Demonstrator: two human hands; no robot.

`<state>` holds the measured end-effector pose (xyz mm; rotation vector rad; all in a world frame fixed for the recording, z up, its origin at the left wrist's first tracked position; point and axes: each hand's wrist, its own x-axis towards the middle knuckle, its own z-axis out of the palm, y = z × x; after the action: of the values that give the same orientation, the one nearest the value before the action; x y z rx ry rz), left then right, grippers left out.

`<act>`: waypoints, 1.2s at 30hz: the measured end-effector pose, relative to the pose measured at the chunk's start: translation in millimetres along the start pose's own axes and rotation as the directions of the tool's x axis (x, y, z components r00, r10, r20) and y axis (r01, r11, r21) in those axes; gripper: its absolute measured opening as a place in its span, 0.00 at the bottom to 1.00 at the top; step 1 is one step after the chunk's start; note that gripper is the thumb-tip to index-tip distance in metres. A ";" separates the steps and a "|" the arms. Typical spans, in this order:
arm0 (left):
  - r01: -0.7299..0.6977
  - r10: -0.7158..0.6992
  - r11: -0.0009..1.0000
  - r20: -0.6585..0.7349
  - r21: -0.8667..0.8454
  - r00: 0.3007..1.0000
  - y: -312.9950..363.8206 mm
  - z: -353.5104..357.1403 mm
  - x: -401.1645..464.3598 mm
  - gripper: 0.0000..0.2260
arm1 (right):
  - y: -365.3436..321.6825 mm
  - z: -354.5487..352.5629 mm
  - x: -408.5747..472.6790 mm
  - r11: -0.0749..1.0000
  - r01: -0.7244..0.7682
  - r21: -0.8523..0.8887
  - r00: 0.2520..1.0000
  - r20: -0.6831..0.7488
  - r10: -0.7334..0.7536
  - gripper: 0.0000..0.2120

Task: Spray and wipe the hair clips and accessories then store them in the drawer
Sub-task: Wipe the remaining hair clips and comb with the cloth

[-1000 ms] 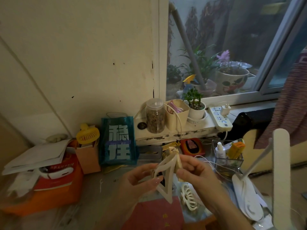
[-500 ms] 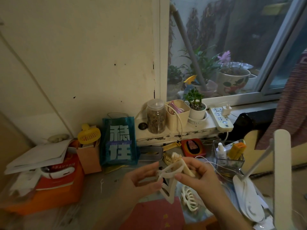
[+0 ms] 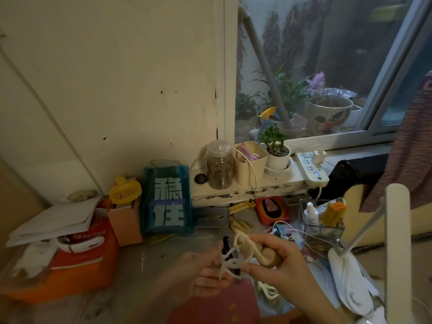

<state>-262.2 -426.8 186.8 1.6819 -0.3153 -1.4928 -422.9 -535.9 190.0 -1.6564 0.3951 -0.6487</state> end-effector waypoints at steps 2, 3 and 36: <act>0.050 -0.050 0.999 0.028 0.016 0.998 0.2 -2.1 1.7 0.28 | 2.0 -0.6 -1.1 1.000 -0.006 -0.012 1.000 0.004 0.006 0.19; 0.076 -0.077 0.997 0.042 0.017 0.996 -0.1 -3.0 2.3 0.28 | 4.6 -1.9 -2.0 1.000 -0.010 -0.007 1.000 -0.003 0.010 0.19; -0.251 0.190 0.934 -0.243 -0.253 0.951 -20.2 9.5 0.6 0.12 | 11.2 1.2 6.6 0.940 -0.092 -0.329 0.973 -0.230 0.015 0.08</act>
<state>-277.4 -418.7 172.5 1.5069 -0.1600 -1.1191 -415.9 -541.0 180.3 -1.8940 0.7476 -0.7613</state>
